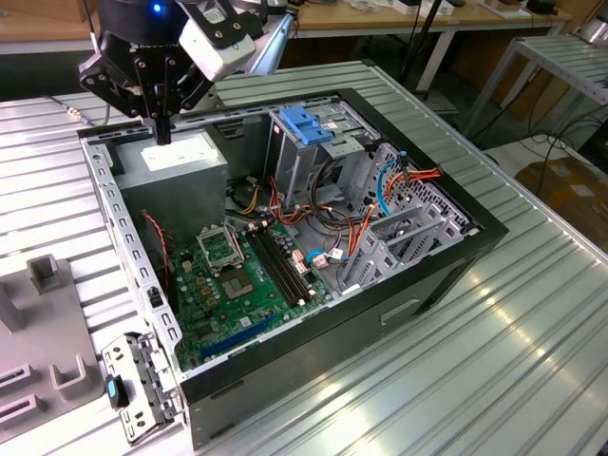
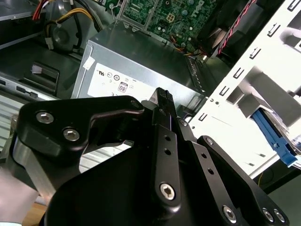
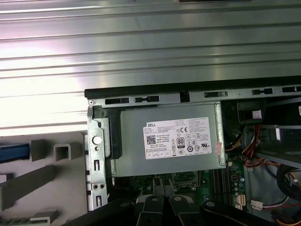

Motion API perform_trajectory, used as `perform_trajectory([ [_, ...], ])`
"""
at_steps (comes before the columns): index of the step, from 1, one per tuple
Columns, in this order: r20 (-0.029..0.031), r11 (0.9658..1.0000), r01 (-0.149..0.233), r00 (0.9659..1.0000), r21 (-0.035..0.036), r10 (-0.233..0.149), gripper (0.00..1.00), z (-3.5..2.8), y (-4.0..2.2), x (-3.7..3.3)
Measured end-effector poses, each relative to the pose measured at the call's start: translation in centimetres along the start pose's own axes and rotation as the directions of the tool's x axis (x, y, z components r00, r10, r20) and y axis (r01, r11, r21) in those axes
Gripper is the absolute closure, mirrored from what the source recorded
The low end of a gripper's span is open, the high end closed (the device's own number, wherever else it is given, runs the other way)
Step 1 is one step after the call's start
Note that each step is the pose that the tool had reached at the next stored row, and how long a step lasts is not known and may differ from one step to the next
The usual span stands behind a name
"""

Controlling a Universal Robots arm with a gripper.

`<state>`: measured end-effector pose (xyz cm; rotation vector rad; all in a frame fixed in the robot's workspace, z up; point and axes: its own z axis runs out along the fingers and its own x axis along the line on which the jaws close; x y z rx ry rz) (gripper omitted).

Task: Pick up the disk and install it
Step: 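Reach for the disk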

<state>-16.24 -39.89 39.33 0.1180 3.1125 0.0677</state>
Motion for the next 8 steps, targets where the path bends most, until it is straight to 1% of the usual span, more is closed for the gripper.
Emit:
perform_trajectory([
  [8, 0.0, 1.0, 0.0, 1.0, 0.0, 0.0, 0.89, -0.01, -0.02, 0.29],
])
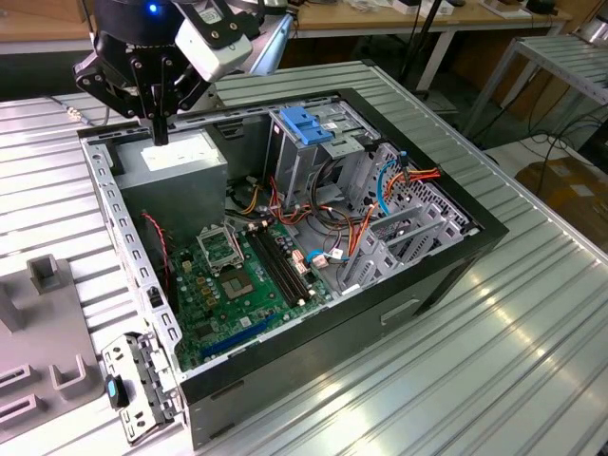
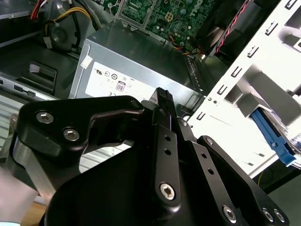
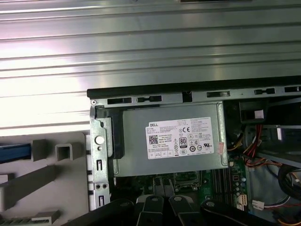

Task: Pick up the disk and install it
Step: 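Reach for the disk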

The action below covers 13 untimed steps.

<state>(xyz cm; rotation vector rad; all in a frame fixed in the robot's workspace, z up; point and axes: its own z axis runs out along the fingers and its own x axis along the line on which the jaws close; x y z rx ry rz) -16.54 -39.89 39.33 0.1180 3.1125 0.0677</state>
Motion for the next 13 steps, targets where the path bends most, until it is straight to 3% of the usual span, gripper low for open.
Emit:
perform_trajectory([
  [13, 0.0, 1.0, 0.0, 1.0, 0.0, 0.0, 0.89, -0.01, -0.04, 0.47],
])
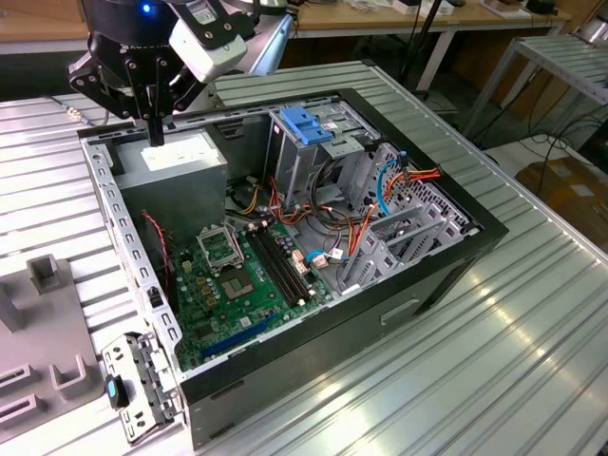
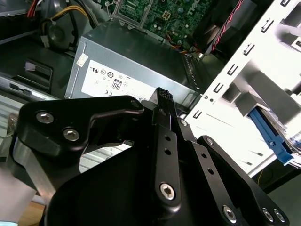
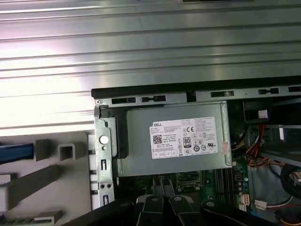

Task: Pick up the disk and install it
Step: 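Reach for the disk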

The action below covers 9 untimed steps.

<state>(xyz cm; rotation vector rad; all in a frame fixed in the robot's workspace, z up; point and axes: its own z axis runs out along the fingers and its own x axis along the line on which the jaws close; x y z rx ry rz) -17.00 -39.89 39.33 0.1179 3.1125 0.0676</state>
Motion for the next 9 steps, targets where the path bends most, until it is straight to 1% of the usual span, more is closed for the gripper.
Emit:
perform_trajectory([
  [9, 0.0, 1.0, 0.0, 1.0, -0.0001, 0.0, 0.89, -0.01, -0.03, 0.46],
])
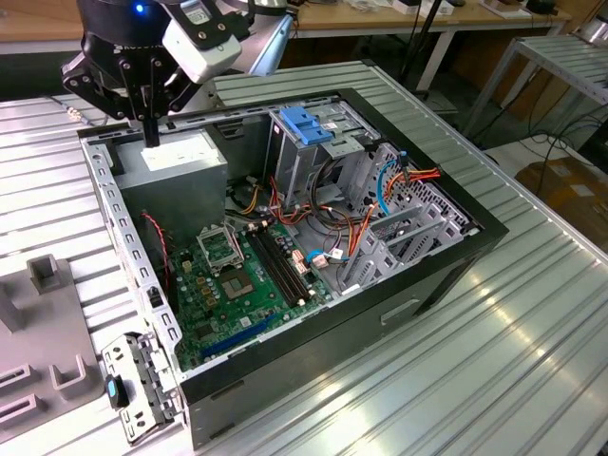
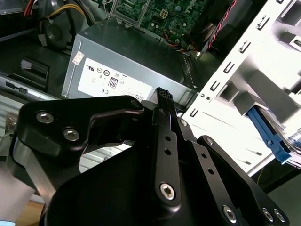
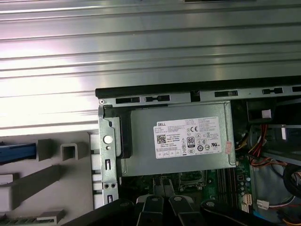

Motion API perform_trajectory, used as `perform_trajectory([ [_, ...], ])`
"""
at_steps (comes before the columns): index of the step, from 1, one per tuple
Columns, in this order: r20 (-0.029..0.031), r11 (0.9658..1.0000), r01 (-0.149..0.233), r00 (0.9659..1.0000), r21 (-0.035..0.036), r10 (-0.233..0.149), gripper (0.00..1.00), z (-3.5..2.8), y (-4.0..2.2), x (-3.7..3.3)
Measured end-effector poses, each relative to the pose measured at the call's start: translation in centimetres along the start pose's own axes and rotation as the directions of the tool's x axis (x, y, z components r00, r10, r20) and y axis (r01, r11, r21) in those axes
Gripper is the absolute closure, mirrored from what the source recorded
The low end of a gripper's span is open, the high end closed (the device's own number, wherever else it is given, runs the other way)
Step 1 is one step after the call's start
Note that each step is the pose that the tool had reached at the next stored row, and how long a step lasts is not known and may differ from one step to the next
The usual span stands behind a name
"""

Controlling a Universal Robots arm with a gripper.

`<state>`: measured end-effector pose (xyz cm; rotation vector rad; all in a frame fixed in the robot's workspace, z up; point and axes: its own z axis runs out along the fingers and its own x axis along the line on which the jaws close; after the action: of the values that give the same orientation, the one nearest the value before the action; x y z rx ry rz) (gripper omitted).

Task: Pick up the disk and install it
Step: 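Reach for the disk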

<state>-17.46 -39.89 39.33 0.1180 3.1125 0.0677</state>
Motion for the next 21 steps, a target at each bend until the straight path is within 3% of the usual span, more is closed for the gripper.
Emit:
perform_trajectory([
  [21, 0.0, 1.0, 0.0, 1.0, 0.0001, 0.0, 0.89, -0.03, -0.07, 0.86],
])
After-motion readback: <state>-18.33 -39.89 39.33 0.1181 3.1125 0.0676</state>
